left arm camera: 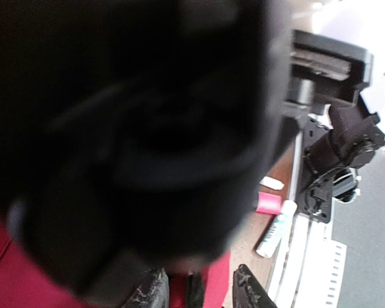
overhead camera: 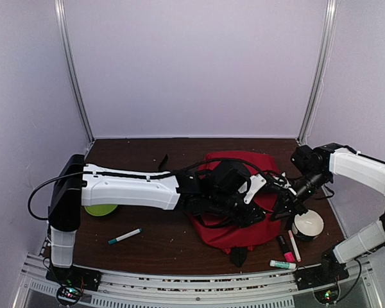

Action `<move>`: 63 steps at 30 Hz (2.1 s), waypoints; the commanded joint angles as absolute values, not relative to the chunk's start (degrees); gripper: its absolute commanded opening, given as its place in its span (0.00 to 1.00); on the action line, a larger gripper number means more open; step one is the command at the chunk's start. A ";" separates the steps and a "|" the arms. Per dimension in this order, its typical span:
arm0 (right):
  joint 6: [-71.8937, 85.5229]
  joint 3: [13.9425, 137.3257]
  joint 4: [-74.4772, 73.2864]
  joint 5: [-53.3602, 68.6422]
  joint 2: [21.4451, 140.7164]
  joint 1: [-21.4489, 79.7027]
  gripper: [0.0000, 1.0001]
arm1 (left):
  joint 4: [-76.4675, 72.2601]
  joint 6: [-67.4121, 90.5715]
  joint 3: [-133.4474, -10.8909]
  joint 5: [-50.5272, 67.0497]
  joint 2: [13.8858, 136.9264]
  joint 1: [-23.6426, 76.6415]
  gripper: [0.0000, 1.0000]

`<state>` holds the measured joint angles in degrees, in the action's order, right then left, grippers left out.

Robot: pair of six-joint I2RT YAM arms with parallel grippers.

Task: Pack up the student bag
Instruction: Pick up the largest pocket of the bag from the student bag.

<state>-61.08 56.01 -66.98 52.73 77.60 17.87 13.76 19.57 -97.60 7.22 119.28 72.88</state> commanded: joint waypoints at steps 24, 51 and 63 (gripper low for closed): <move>-63.38 61.16 -73.06 62.48 77.79 16.00 0.10 | 5.01 17.41 -86.85 2.03 114.55 73.85 0.40; -61.79 58.66 -69.57 60.36 77.37 15.98 0.10 | -5.76 17.07 -82.72 4.27 111.15 72.33 0.12; -60.50 56.33 -66.37 57.39 75.26 16.00 0.09 | -6.73 16.18 -82.18 12.14 109.46 71.63 0.09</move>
<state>-61.39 56.77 -67.29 57.54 76.86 16.01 -2.70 16.80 -81.32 7.66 110.93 72.16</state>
